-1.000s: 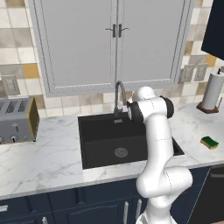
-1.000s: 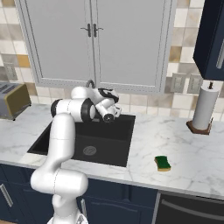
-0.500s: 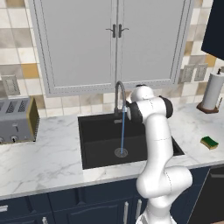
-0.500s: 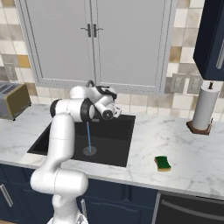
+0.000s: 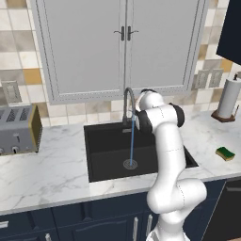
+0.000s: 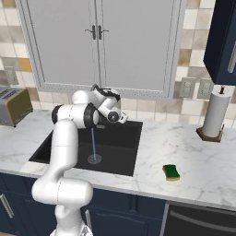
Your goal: Soak the sponge with water for a few seconds and then drop it inside the sink.
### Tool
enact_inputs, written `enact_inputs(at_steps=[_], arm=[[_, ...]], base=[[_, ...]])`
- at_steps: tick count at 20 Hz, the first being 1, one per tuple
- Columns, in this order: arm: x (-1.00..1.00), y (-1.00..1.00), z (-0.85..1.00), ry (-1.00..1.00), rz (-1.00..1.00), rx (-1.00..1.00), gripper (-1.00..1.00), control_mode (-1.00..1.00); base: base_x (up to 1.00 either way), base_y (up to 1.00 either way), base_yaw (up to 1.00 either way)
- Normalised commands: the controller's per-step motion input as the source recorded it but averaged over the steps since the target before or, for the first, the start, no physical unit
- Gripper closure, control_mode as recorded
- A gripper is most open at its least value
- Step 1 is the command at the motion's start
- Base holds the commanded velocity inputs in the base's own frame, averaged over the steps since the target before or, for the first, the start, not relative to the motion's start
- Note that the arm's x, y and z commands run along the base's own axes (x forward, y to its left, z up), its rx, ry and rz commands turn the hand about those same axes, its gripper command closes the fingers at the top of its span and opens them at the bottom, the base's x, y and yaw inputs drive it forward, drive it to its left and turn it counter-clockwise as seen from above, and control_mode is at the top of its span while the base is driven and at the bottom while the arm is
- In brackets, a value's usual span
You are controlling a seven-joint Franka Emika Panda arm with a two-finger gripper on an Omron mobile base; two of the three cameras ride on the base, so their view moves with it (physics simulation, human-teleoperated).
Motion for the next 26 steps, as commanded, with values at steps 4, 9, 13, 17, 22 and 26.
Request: enact_inputs(at_steps=[4,9,13,17,22,26], arm=[[0.0,-0.39,0.0,-0.02,0.0,0.09,-1.0,-1.0],[0.0,-0.38,0.0,-0.05,0.0,0.14,-1.0,-1.0],[0.0,-0.39,0.0,-0.05,-0.01,0.15,-1.0,-1.0],[0.0,-0.38,0.11,-0.02,-0.02,0.12,-1.0,-1.0],[0.0,-0.33,0.35,0.0,-0.02,0.1,-1.0,-1.0],[0.0,-0.28,0.54,0.0,-0.03,0.11,-1.0,-1.0]], base=[[0.0,0.0,0.0],[0.0,0.0,0.0],[0.0,0.0,0.0],[0.0,0.0,0.0],[0.0,0.0,0.0],[0.0,0.0,0.0]])
